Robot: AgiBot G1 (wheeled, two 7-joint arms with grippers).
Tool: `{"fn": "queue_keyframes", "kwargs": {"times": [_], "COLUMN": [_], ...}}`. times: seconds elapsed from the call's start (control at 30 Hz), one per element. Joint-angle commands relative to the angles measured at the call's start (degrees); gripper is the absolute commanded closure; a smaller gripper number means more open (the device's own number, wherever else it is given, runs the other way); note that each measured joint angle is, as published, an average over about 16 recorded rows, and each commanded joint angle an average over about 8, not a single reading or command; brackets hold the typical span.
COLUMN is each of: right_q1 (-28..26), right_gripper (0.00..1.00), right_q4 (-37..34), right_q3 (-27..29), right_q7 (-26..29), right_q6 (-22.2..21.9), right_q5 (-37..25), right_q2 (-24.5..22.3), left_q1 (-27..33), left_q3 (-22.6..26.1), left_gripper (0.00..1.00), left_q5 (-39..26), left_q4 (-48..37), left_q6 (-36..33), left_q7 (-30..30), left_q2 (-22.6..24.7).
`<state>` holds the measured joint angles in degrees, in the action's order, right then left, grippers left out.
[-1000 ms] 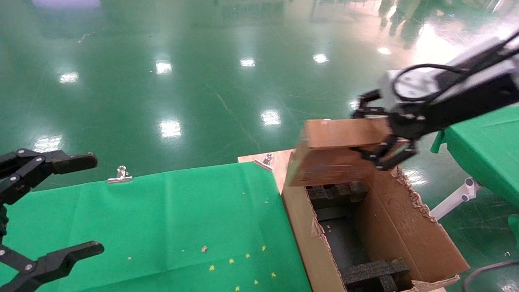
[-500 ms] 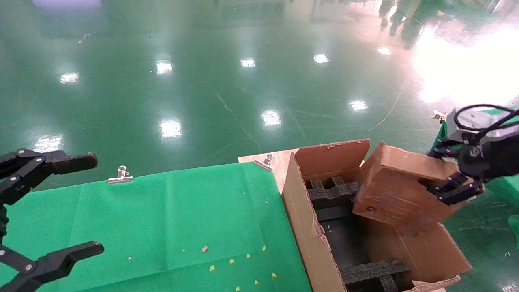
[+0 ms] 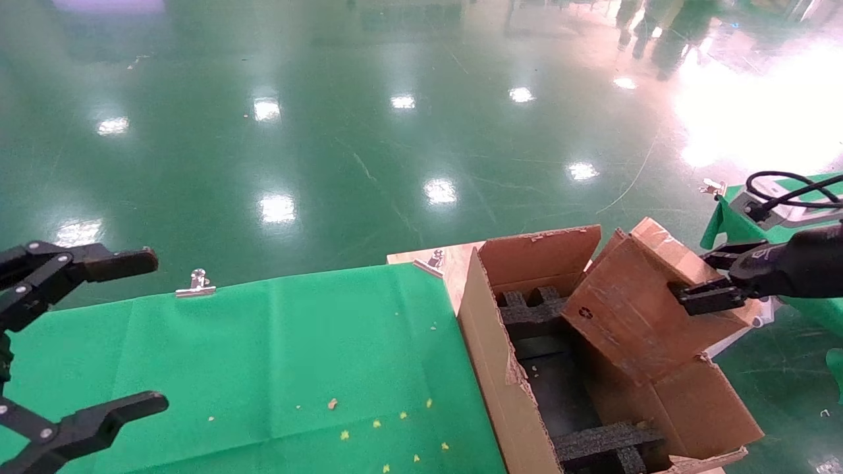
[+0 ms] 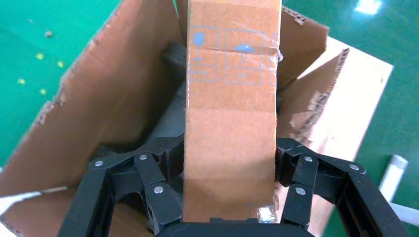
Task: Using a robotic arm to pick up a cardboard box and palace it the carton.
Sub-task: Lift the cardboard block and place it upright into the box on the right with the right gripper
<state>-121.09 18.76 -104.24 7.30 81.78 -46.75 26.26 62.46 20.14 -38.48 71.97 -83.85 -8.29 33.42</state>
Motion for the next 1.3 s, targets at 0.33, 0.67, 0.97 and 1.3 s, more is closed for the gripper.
{"fn": "queue_keyframes", "kwargs": {"times": [0.33, 0.67, 0.97, 1.3], "right_q1": [3.5, 4.3, 4.1, 2.7], "right_gripper": [1.0, 1.0, 1.0, 1.0], "right_q4": [-0.9, -1.3, 0.2, 9.0], "right_q3": [1.1, 0.5, -2.0, -4.9], "right_q7": [2.1, 5.7, 16.7, 31.3], "right_q6": [-0.8, -2.8, -8.2, -10.5], "right_q5": [3.7, 3.1, -0.7, -4.4], "right_q2": [-0.4, 0.6, 2.4, 1.7], "left_q1": [0.0, 0.0, 0.0, 0.0], "left_q3": [0.0, 0.0, 0.0, 0.0], "left_gripper": [0.0, 0.0, 0.0, 0.0], "left_q5": [0.0, 0.0, 0.0, 0.0], "left_q4": [0.0, 0.0, 0.0, 0.0], "left_q6": [0.0, 0.0, 0.0, 0.0], "left_q7": [0.0, 0.0, 0.0, 0.0], "left_q2": [0.0, 0.0, 0.0, 0.0]}}
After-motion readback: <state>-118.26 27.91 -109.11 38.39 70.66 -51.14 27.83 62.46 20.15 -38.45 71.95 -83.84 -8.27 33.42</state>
